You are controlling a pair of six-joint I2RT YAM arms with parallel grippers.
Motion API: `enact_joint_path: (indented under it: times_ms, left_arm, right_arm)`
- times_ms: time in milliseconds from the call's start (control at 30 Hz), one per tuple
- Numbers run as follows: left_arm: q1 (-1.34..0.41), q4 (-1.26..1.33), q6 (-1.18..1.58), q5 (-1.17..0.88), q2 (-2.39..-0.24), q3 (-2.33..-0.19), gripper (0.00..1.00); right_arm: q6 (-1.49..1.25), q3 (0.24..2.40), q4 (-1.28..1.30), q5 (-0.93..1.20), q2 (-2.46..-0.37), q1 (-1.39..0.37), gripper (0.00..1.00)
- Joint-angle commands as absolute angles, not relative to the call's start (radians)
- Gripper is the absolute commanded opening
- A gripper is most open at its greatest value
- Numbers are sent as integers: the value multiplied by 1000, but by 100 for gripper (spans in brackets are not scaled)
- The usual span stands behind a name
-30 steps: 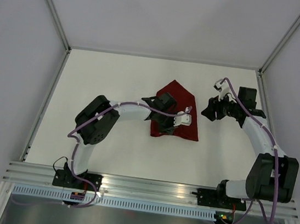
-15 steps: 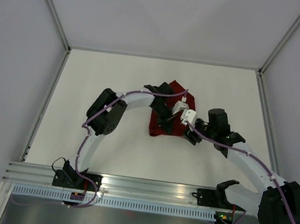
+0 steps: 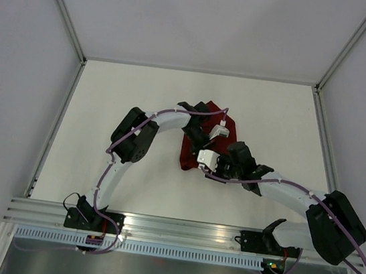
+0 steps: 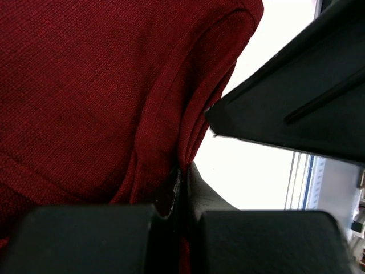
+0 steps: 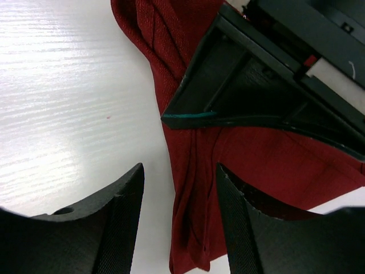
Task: Fold the napkin, place the utensils inside, and roll it up
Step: Roll the napkin at the center of the board.
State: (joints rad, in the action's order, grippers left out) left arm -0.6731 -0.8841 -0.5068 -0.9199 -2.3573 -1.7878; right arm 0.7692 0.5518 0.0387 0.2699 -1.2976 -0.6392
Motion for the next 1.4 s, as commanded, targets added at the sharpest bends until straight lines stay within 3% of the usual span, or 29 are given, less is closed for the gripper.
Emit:
enact_joint_path:
  times_ms: [0, 200, 400, 533, 667, 833, 867, 967, 1067, 1367]
  left_arm:
    - [-669, -943, -483, -923, -2390, -1810, 2]
    - [-669, -945, -485, -928, -2395, -1818, 2]
    - [-669, -950, -486, -931, -2395, -1821, 2]
    - [-667, -951, -485, -946, -2396, -1821, 2]
    - [-664, -953, -483, -968, -2387, -1828, 2]
    - [-650, -950, -473, -1005, -2373, -1851, 18]
    - [-646, -943, -466, -1014, -2370, -1853, 26]
    - [-634, -911, -439, -1029, -2346, -1842, 36]
    - [-623, -845, -399, -1046, -2306, -1818, 40]
    - [-548, -427, -155, -940, -2142, -1616, 42]
  right_arm:
    - [796, 552, -54, 209, -1324, -676, 59]
    - [805, 552, -104, 129, -1399, -735, 58]
    - [807, 549, -113, 114, -1439, -744, 50]
    - [802, 554, -106, 106, -1459, -744, 31]
    - [798, 560, -74, 113, -1470, -744, 19]
    - [788, 572, -32, 138, -1480, -744, 4]
    - [782, 572, -16, 150, -1480, -741, 1]
    - [775, 597, 38, 205, -1488, -727, 1]
    - [767, 630, 99, 251, -1505, -701, 1]
    - [773, 742, 281, 466, -1563, -572, 0]
